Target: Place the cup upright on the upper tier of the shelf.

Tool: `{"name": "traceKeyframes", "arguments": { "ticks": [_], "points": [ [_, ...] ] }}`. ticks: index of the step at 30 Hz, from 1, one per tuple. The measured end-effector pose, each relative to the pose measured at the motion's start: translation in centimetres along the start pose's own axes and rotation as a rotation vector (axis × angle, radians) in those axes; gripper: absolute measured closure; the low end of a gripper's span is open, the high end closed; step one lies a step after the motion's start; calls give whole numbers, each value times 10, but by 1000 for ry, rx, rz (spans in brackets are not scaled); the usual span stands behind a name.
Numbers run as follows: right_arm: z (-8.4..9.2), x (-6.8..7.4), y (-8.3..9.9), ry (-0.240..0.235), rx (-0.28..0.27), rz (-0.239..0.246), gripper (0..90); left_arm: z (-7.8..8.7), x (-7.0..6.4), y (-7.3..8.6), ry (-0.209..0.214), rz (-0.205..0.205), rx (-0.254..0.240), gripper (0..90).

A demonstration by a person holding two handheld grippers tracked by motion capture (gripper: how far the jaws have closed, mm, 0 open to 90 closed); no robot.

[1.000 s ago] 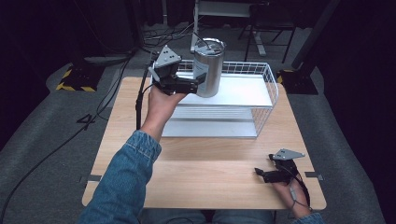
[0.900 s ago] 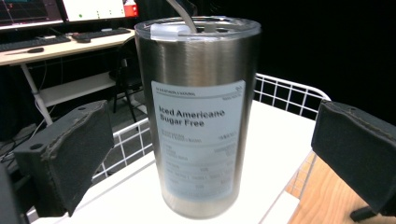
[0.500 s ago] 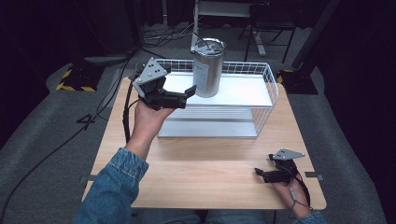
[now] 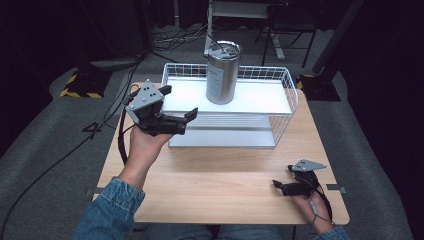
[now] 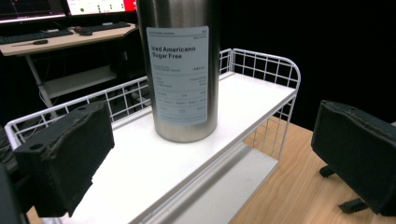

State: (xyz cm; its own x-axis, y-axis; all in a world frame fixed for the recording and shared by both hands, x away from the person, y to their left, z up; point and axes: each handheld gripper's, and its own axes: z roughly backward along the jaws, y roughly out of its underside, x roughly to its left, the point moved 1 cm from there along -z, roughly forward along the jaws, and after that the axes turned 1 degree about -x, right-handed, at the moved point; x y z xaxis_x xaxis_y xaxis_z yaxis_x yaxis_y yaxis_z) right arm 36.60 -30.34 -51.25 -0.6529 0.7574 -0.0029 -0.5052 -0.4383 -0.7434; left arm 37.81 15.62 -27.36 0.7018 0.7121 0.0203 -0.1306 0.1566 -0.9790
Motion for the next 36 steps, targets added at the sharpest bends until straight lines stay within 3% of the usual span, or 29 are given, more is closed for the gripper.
{"name": "traceKeyframes", "arguments": {
  "ticks": [9,21,31,36],
  "points": [
    [0,0,0,0,0,0,109,15,-1,22,-8,12,7,0],
    [0,0,0,0,0,0,109,34,6,66,-20,50,15,0],
    [0,0,0,0,0,0,109,42,5,109,-91,7,74,0],
    [0,0,0,0,0,0,109,39,2,131,-77,15,120,0]
  ]
}}
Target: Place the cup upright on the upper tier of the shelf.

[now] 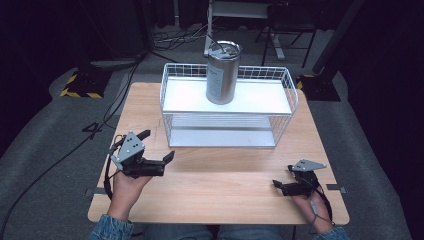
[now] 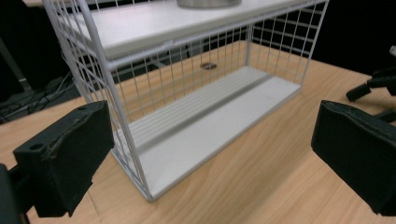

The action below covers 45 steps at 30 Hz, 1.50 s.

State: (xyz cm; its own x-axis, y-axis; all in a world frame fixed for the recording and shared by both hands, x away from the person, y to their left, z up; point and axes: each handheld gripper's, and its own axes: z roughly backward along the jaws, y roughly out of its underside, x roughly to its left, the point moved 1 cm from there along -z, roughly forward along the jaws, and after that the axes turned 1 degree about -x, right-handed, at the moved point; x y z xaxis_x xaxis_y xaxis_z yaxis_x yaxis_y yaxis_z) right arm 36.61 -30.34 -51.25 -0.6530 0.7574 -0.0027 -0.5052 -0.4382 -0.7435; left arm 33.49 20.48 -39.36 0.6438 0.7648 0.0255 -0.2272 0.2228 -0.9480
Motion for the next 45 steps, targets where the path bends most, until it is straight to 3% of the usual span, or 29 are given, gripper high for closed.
{"name": "traceKeyframes", "arguments": {
  "ticks": [6,11,15,23,24,27,35,37,38,39,42,45],
  "points": [
    [0,0,0,0,0,0,109,-5,-1,27,6,37,38,0],
    [0,0,0,0,0,0,109,-8,-3,44,0,39,81,0],
    [0,0,0,0,0,0,109,-12,-4,60,6,79,107,0],
    [0,0,0,0,0,0,109,-22,-6,86,33,124,201,0],
    [0,0,0,0,0,0,109,-24,-6,90,42,132,241,0],
    [0,0,0,0,0,0,109,-27,-6,93,44,128,273,0],
    [0,0,0,0,0,0,109,-39,-9,104,30,109,447,0],
    [0,0,0,0,0,0,109,-40,-8,105,32,101,461,0],
    [0,0,0,0,0,0,109,-43,-8,107,28,88,501,0],
    [0,0,0,0,0,0,109,-44,-8,109,29,90,513,0],
    [0,0,0,0,0,0,109,-46,-10,111,3,43,507,0],
    [0,0,0,0,0,0,109,-46,-10,111,4,50,504,0]
  ]
}}
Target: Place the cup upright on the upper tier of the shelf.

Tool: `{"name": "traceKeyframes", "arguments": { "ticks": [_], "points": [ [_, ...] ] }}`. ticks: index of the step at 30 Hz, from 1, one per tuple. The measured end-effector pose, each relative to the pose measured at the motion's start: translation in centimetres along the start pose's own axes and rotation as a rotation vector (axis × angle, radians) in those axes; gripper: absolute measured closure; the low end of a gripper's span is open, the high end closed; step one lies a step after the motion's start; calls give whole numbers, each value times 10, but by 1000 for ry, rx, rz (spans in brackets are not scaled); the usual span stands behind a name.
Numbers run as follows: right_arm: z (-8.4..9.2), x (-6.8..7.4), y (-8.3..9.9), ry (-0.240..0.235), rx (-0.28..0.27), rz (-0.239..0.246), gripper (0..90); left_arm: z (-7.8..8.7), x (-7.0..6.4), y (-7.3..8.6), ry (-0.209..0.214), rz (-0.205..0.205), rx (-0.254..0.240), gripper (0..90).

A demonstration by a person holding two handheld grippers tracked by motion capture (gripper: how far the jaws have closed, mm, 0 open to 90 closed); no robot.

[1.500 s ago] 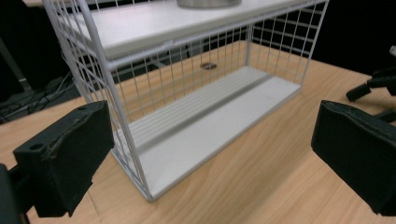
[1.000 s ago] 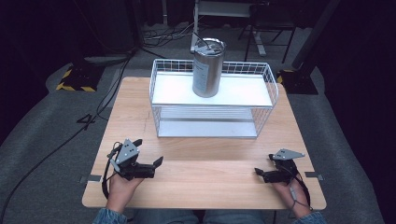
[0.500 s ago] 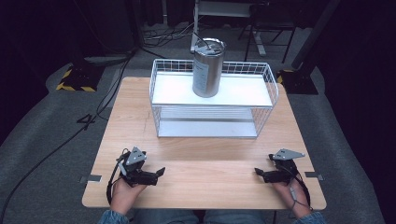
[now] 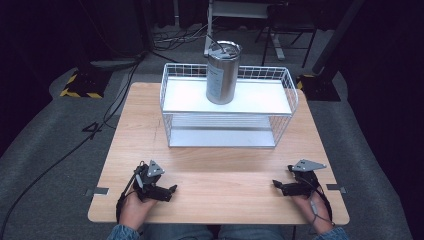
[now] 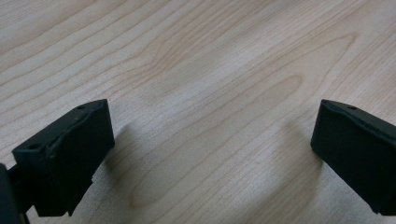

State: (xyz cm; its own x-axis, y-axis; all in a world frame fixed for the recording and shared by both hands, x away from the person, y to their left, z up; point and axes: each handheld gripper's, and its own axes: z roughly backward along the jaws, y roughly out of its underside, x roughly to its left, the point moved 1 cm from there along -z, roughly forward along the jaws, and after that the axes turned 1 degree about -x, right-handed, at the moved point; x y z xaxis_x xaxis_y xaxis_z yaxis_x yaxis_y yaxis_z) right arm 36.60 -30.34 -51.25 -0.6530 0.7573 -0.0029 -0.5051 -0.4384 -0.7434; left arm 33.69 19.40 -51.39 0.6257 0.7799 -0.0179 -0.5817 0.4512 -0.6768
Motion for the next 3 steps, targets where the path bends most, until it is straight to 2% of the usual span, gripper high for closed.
{"name": "traceKeyframes", "arguments": {
  "ticks": [3],
  "points": [
    [0,0,0,-1,0,1,109,0,0,0,-3,-2,1,0]
  ]
}}
